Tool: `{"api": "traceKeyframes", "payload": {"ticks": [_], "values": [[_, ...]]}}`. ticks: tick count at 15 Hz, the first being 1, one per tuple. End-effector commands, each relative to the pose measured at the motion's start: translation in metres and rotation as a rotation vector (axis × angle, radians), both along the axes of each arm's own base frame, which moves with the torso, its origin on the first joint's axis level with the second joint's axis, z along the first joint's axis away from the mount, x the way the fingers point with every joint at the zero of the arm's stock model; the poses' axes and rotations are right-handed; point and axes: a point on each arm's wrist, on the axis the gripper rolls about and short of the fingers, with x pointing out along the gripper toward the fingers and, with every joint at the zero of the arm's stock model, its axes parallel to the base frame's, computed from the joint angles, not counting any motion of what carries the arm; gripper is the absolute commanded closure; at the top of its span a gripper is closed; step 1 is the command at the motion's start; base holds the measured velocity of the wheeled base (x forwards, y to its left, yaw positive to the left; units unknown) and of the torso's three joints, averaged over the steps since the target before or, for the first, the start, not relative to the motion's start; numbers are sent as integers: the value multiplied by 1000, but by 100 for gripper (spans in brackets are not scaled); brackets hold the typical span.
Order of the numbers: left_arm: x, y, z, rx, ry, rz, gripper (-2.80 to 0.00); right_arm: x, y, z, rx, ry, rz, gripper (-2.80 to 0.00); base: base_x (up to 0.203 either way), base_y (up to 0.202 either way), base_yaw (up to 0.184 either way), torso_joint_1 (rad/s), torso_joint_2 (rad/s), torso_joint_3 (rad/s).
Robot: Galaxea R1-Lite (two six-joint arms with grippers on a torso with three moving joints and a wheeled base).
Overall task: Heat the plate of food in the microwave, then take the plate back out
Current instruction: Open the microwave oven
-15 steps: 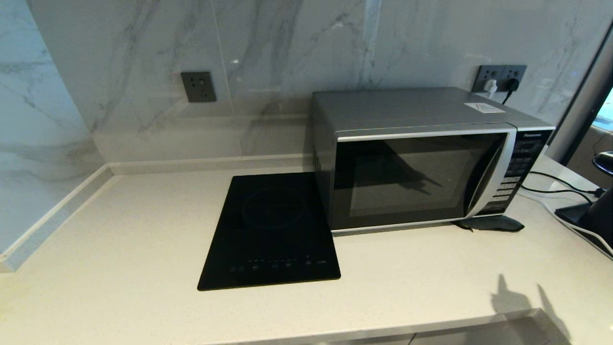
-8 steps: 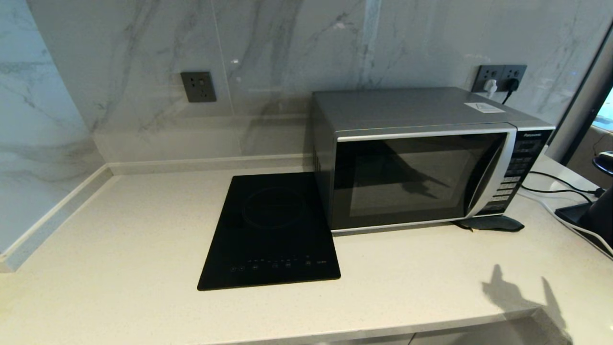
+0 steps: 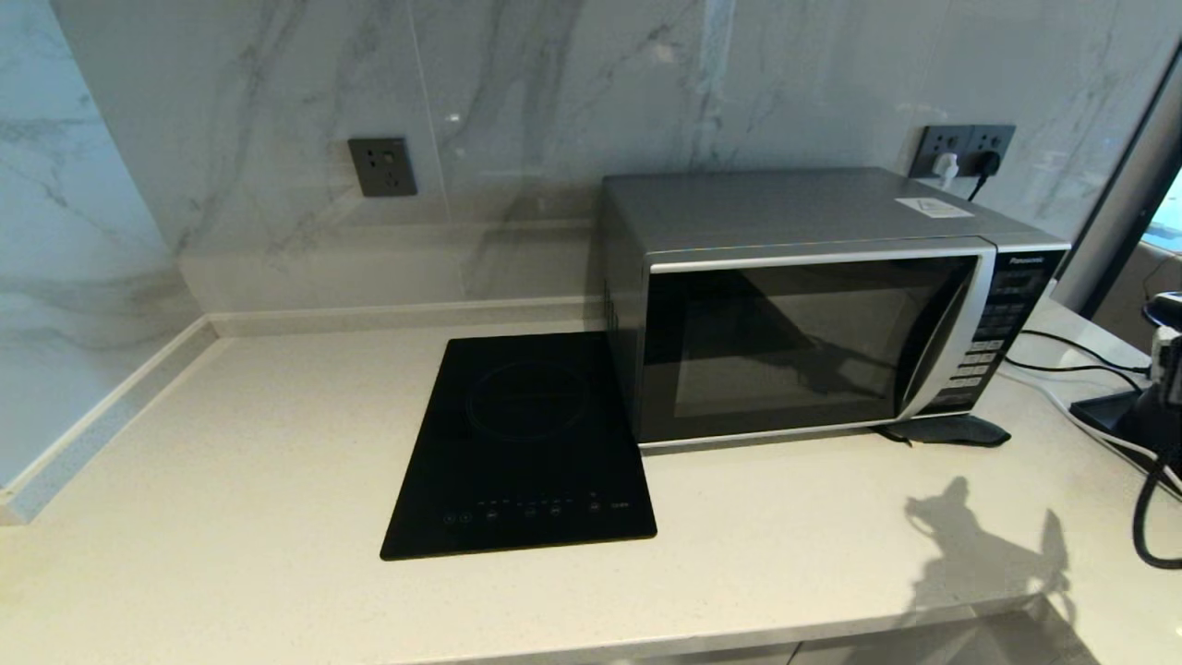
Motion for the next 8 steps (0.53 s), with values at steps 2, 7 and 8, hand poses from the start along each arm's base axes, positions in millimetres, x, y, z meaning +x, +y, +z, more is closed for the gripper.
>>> {"api": "traceKeyframes", "payload": {"ticks": [2,7,8], "values": [[0,0,0,-1,1,1,0,57,15,-23,50,19,-93,-280,0,0,0,0,0,0],[0,0,0,-1,1,1,0,100,57,-46,77,17,-104,-280,0,0,0,0,0,0],[0,0,0,-1,1,1,0,106,64,-50,86,10,-99,-280,0,0,0,0,0,0]]}}
